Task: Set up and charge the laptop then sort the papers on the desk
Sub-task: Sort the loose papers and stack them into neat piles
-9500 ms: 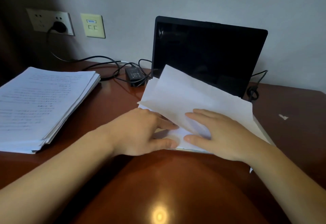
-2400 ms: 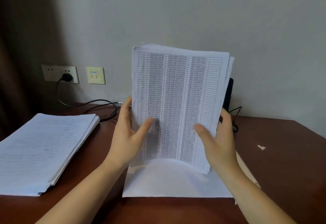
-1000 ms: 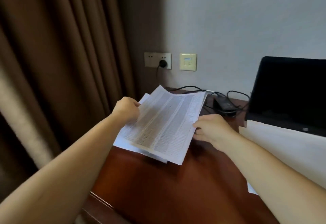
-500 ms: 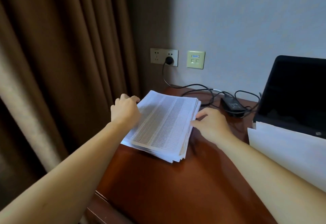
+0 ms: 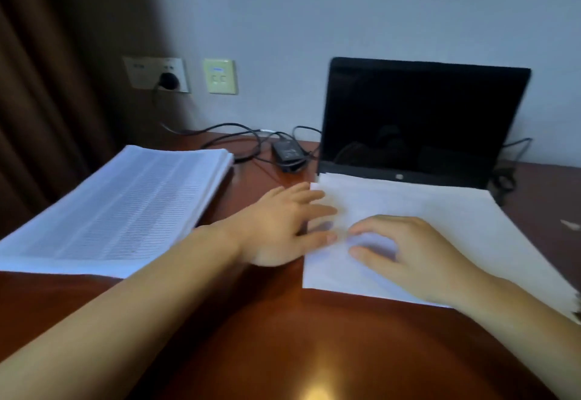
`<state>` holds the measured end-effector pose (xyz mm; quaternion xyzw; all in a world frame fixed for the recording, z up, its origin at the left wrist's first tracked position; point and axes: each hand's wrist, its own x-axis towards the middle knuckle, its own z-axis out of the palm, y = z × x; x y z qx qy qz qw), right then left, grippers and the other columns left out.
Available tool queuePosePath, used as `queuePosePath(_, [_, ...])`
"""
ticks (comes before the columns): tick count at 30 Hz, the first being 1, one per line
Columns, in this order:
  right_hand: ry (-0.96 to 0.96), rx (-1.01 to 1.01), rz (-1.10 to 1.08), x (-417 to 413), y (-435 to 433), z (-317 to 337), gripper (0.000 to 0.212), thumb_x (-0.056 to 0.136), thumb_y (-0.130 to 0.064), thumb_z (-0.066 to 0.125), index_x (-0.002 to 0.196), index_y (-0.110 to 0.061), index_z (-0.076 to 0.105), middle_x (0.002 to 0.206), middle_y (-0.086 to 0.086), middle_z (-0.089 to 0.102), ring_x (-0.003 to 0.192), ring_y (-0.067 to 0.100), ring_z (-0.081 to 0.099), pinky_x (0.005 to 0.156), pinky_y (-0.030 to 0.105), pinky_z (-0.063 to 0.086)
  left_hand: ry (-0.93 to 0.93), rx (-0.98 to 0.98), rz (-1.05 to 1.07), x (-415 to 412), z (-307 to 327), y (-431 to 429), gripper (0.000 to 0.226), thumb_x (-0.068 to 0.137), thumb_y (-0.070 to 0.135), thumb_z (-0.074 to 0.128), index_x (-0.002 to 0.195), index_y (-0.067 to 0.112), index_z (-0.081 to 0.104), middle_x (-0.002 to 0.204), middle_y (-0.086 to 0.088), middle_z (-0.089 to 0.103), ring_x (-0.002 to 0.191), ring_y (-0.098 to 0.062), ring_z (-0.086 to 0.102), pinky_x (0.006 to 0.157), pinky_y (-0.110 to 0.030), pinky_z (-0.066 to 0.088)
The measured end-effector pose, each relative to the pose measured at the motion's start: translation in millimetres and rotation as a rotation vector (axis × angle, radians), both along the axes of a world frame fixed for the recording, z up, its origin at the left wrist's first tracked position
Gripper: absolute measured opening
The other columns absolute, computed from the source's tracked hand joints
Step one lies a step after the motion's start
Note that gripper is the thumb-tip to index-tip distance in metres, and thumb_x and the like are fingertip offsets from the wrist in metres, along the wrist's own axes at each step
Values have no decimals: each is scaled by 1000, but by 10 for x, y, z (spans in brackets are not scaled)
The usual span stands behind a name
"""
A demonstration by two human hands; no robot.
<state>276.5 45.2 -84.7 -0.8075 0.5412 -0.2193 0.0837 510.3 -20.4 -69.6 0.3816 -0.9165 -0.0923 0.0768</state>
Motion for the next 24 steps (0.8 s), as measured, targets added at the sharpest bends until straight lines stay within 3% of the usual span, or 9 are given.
queuePosePath(3, [89, 90, 86, -203, 47, -3, 61, 79, -75, 56, 133, -47, 53, 143, -33, 43, 136, -12, 30, 116, 22, 27, -96, 143, 15, -206, -168, -46, 73, 94, 74, 36, 159, 46, 18, 169, 16, 2, 153, -1, -9, 125, -37, -8])
queuePosePath(5, [159, 156, 118, -285, 64, -5, 81, 69, -81, 60, 142, -54, 37, 150, -39, 20, 141, -17, 6, 116, 15, 7, -72, 188, 29, -234, -264, -108, 80, 88, 82, 30, 158, 51, 7, 167, 24, -8, 150, 5, -18, 125, -38, -11])
queuePosePath(6, [165, 157, 128, -313, 76, 5, 82, 68, -81, 61, 142, -54, 37, 151, -39, 20, 141, -18, 5, 116, 13, 6, -53, 195, 36, -229, -296, -136, 81, 85, 84, 28, 157, 53, 5, 165, 28, -10, 148, 7, -20, 125, -39, -12])
queuePosePath(11, [144, -33, 160, -361, 77, 49, 32, 95, -49, 58, 117, -31, 72, 127, -18, 65, 123, -5, 49, 102, 11, 38, 5, 154, 78, -159, -347, -239, 80, 83, 88, 21, 156, 55, 13, 164, 31, -2, 150, 5, -16, 125, -38, -9])
queuePosePath(14, [171, -47, 167, -335, 61, 15, 43, 100, -44, 40, 95, -16, 72, 100, -4, 72, 95, 13, 64, 85, 31, 52, 115, 4, 1, -97, -328, -243, 72, 89, 78, 19, 149, 47, 41, 162, 25, 26, 154, 2, -1, 127, -42, 6])
queuePosePath(16, [166, -108, 131, -336, 60, 17, 39, 100, -41, 42, 81, -16, 66, 78, -4, 64, 73, 16, 58, 69, 36, 50, 242, -26, -117, -84, -239, -146, 57, 99, 63, 29, 133, 36, 65, 146, 21, 53, 150, 0, 24, 124, -33, 21])
queuePosePath(19, [119, -196, 51, -334, 75, 32, 24, 96, -37, 60, 80, -21, 68, 73, -9, 64, 67, 13, 59, 63, 36, 50, 345, -84, -261, -103, -117, 26, 33, 100, 43, 54, 111, 22, 77, 112, 14, 72, 114, -3, 63, 100, -26, 46])
queuePosePath(22, [47, -200, 39, -303, 125, 73, 11, 92, -31, 68, 87, -25, 60, 76, -12, 64, 69, 13, 61, 64, 37, 53, 340, -219, -229, -126, -124, 59, 21, 98, 35, 61, 101, 25, 79, 98, 17, 74, 92, 1, 67, 83, -28, 53])
queuePosePath(24, [63, -157, 55, -302, 145, 107, 18, 94, -23, 63, 99, -28, 46, 84, -8, 65, 74, 19, 63, 67, 41, 53, 371, -293, -169, -126, -151, 45, 21, 98, 34, 60, 98, 24, 78, 94, 17, 74, 85, -1, 67, 75, -30, 54])
